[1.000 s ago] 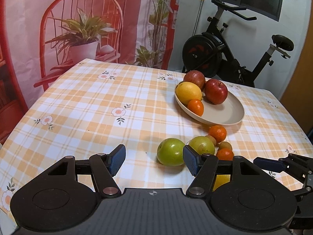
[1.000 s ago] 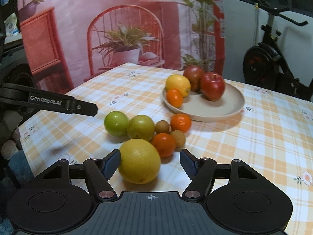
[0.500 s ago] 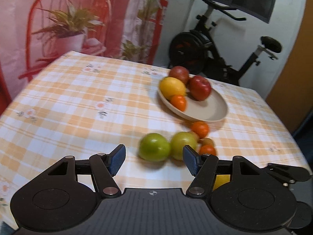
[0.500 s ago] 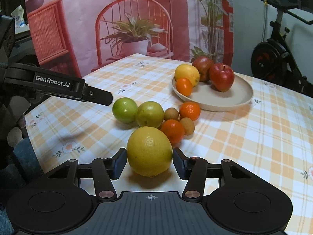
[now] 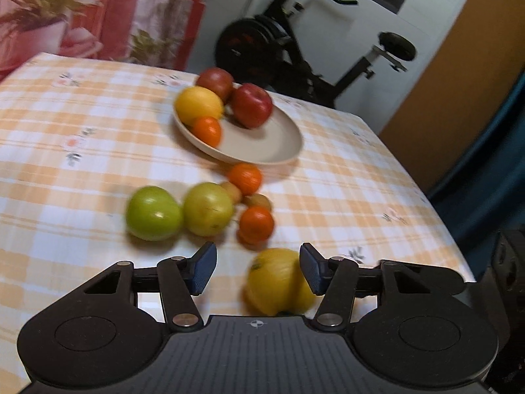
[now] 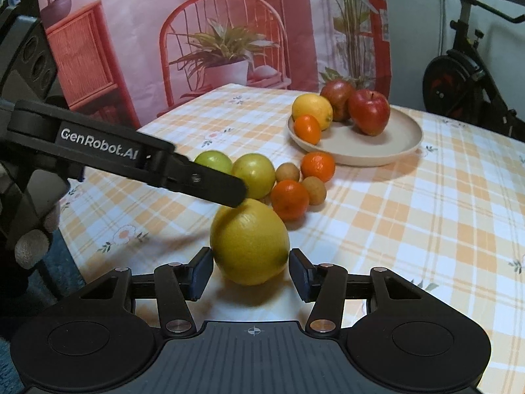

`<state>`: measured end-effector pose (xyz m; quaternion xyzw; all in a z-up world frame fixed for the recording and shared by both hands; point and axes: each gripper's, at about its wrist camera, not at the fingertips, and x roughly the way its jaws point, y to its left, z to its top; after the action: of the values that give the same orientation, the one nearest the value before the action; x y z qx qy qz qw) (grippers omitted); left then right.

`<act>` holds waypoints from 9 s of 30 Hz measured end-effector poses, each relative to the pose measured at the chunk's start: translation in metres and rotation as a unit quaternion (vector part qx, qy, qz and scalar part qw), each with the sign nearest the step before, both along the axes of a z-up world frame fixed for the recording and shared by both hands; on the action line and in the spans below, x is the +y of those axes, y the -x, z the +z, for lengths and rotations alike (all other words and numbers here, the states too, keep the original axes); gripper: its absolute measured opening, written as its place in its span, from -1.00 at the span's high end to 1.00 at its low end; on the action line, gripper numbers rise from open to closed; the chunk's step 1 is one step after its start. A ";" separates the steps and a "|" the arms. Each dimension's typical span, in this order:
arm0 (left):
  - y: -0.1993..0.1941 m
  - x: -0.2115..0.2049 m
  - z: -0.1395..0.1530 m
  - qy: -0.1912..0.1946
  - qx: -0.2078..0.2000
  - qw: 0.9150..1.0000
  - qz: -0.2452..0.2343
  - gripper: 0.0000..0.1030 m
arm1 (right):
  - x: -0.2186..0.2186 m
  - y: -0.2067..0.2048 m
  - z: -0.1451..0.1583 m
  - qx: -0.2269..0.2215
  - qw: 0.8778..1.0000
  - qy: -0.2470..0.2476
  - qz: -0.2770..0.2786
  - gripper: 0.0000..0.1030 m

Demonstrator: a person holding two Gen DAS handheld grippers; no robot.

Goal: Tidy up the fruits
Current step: 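Hold the grapefruit in the right tool while the left tool presses onto its top, then carry the grapefruit with the right tool onto the plate while the left tool steadies it, then open the right tool to release the grapefruit on the plate, then withdraw both tools from the plate back toward the remaining fruit pile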

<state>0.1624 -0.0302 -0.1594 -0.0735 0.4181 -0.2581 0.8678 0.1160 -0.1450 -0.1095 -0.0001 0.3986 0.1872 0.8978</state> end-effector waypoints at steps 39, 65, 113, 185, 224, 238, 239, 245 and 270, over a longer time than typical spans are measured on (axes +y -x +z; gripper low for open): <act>-0.027 -0.003 -0.015 0.072 0.053 0.996 0.001 -0.02 | -0.003 -0.003 -0.003 -0.019 1.000 -0.006 0.008 0.02; -0.015 -0.002 -0.028 0.089 0.066 0.994 -0.014 -0.01 | -0.021 -0.005 -0.007 0.009 0.997 -0.066 -0.026 0.02; -0.014 -0.011 -0.017 0.088 0.034 0.995 -0.036 0.07 | -0.020 -0.004 -0.002 -0.005 0.999 -0.040 -0.026 0.02; -0.231 -0.125 0.026 -0.030 -0.006 0.999 -0.044 0.07 | -0.125 -0.228 0.003 -0.047 0.997 0.053 -0.029 -0.21; -0.131 -0.001 0.046 -0.051 -0.063 0.994 0.076 0.06 | -0.094 -0.121 0.007 -0.085 0.991 0.002 -0.106 -0.22; -0.074 0.033 0.040 -0.056 -0.091 0.984 0.144 0.05 | -0.048 -0.059 -0.001 -0.143 0.982 -0.014 -0.120 -0.22; -0.071 0.034 0.040 -0.056 -0.095 0.983 0.148 0.05 | -0.047 -0.057 -0.001 -0.143 0.982 -0.016 -0.119 -0.22; -0.050 0.040 0.036 -0.066 -0.115 0.977 0.165 0.04 | -0.039 -0.049 -0.007 -0.130 0.985 -0.013 -0.111 -0.22; -0.021 0.045 0.011 -0.089 -0.122 0.975 0.162 -0.10 | -0.030 -0.044 -0.008 -0.130 0.987 0.003 -0.097 -0.28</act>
<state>0.1834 0.0148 -0.1480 -0.0305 0.3133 -0.0831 0.9455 0.1596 -0.1749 -0.1175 0.0112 0.2770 0.0967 0.9559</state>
